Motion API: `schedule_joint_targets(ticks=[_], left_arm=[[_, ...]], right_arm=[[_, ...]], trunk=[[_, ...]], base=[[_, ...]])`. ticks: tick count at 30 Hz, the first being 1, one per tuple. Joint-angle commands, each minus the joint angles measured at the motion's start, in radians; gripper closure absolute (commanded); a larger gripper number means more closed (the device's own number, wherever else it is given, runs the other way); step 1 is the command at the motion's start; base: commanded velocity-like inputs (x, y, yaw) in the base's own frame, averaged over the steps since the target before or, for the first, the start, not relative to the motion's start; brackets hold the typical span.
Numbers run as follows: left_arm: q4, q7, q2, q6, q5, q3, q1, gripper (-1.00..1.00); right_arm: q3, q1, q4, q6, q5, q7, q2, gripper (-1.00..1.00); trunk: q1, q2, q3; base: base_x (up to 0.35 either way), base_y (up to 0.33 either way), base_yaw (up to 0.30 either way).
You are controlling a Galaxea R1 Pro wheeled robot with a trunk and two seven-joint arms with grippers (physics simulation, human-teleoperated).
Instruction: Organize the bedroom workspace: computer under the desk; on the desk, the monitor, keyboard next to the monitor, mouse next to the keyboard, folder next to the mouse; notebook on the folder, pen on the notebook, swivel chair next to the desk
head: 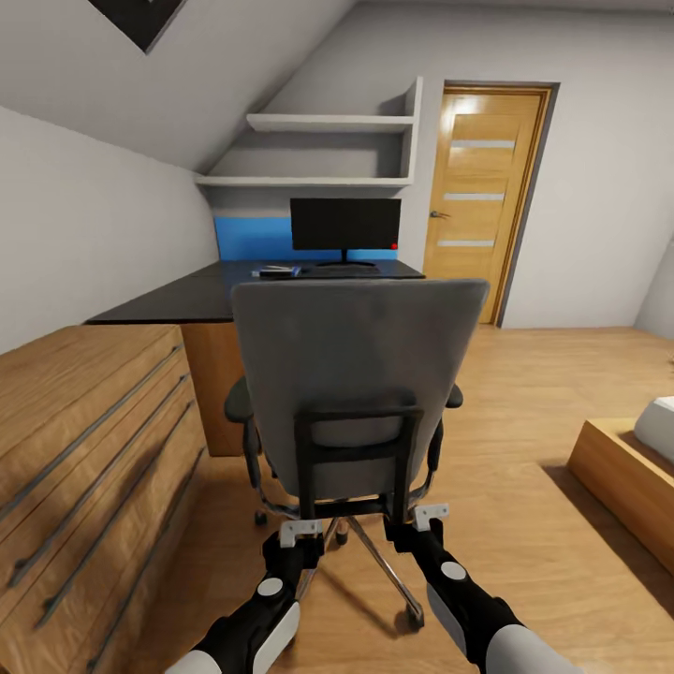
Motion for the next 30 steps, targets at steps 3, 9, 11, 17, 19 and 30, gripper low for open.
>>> schedule_joint_targets(ticks=[3,9,11,17,19,30], left_arm=[[0.001,0.007,0.0,-0.007,0.006,-0.004,-0.001,-1.0],[0.001,0.007,0.0,-0.007,0.006,-0.004,-0.001,-1.0],[0.001,0.007,0.0,-0.007,0.006,-0.003,-0.001,-1.0],[0.001,0.007,0.0,-0.006,0.007,-0.003,-0.001,-1.0],[0.001,0.007,0.0,-0.006,0.006,-0.003,-0.001,-1.0],[0.001,0.007,0.0,-0.005,0.006,-0.003,-0.001,-1.0]], right_arm=[[0.006,-0.001,0.0,-0.004,-0.011,-0.004,-0.001,-1.0],[0.006,-0.001,0.001,-0.004,-0.011,-0.005,0.0,-1.0],[0.006,-0.001,0.001,-0.004,-0.011,-0.006,0.001,-1.0],[0.007,-0.001,0.001,-0.004,-0.012,-0.007,0.003,-1.0],[0.006,-0.001,0.001,-0.004,-0.011,-0.007,0.003,-1.0],[0.007,-0.001,0.002,-0.004,-0.011,-0.008,0.003,-1.0]], trunk=[[0.0,0.0,-0.001],[0.0,0.0,-0.001],[0.0,0.0,-0.001],[0.0,0.0,-0.001],[0.0,0.0,-0.001],[0.0,0.0,-0.001]], base=[[0.322,-0.077,-0.014],[0.322,-0.076,-0.002],[0.322,-0.076,0.0],[0.322,-0.077,0.0],[0.322,-0.077,0.0],[0.324,-0.028,0.0]])
